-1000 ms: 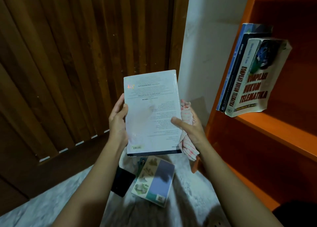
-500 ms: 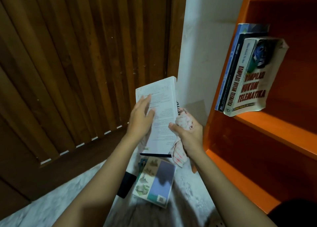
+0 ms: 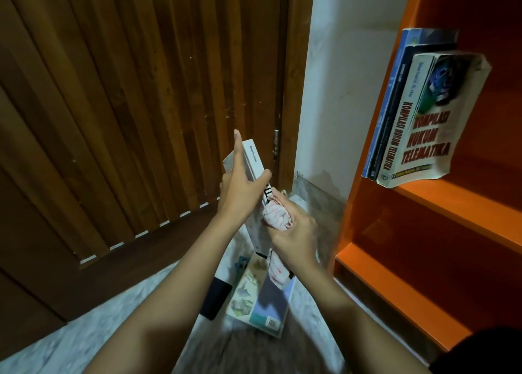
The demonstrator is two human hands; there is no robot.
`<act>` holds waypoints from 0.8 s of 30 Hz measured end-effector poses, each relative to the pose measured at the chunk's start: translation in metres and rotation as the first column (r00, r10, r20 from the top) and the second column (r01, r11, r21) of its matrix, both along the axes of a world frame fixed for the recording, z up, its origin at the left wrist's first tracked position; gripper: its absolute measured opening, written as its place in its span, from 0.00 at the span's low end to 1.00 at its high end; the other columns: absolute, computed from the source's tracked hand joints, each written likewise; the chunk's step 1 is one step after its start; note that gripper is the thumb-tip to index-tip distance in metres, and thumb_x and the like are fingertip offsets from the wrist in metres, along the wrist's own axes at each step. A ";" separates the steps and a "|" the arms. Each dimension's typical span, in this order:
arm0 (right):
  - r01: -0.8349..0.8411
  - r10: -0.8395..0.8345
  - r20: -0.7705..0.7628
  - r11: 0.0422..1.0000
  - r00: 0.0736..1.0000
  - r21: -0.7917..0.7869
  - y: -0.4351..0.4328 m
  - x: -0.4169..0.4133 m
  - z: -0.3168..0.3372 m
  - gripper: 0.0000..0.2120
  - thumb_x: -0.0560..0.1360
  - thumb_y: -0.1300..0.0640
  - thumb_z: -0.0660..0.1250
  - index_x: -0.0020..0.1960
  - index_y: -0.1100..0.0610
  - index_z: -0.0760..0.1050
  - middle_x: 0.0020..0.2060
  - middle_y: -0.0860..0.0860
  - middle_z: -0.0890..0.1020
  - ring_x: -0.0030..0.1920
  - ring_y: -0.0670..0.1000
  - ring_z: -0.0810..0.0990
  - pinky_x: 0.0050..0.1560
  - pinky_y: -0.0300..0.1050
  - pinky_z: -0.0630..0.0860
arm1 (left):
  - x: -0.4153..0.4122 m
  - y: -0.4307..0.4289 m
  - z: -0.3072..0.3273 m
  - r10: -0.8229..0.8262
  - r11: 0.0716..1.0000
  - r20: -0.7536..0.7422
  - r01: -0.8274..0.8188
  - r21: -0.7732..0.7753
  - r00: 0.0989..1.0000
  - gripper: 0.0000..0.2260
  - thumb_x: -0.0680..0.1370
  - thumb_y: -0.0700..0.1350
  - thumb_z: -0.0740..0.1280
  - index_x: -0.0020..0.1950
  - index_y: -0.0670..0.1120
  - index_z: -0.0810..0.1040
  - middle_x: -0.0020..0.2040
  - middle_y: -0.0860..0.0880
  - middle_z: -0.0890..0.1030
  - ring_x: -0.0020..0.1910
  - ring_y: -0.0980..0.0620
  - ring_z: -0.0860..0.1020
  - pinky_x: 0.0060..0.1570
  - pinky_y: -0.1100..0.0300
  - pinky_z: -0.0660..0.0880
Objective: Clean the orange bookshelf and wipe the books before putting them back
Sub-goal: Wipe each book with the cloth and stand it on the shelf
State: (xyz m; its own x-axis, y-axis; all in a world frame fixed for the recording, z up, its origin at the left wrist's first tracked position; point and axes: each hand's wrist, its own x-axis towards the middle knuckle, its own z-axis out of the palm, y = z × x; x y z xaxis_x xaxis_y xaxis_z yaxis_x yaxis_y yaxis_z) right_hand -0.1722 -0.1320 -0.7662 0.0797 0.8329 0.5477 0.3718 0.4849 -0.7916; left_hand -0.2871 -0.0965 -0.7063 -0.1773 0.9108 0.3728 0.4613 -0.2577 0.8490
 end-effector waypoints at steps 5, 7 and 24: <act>0.047 -0.053 0.095 0.997 0.994 0.067 0.006 -0.015 0.001 0.26 0.67 0.58 0.73 0.64 0.47 0.75 0.54 0.47 0.82 0.50 0.46 0.81 0.49 0.46 0.80 | 0.002 0.000 0.005 0.148 0.987 0.000 -0.147 0.067 0.989 0.37 0.78 0.49 0.64 0.76 0.59 0.40 0.68 0.45 0.70 0.49 0.51 0.78 0.37 0.65 0.77; 0.037 -0.057 0.209 0.994 0.976 0.099 0.007 -0.017 0.008 0.25 0.68 0.58 0.69 0.65 0.47 0.74 0.53 0.49 0.81 0.48 0.51 0.80 0.44 0.49 0.80 | -0.001 0.000 0.007 0.224 0.968 0.118 -0.234 0.090 0.968 0.35 0.79 0.47 0.64 0.77 0.56 0.44 0.64 0.44 0.74 0.48 0.51 0.79 0.38 0.66 0.77; -0.026 0.023 -0.060 0.999 0.998 -0.045 0.046 0.001 0.069 0.17 0.80 0.48 0.56 0.68 0.47 0.65 0.57 0.45 0.66 0.58 0.42 0.69 0.54 0.31 0.67 | -0.022 -0.006 0.018 -0.054 0.973 0.662 -0.109 0.203 0.748 0.17 0.80 0.44 0.61 0.67 0.58 0.67 0.66 0.48 0.76 0.52 0.52 0.82 0.41 0.58 0.81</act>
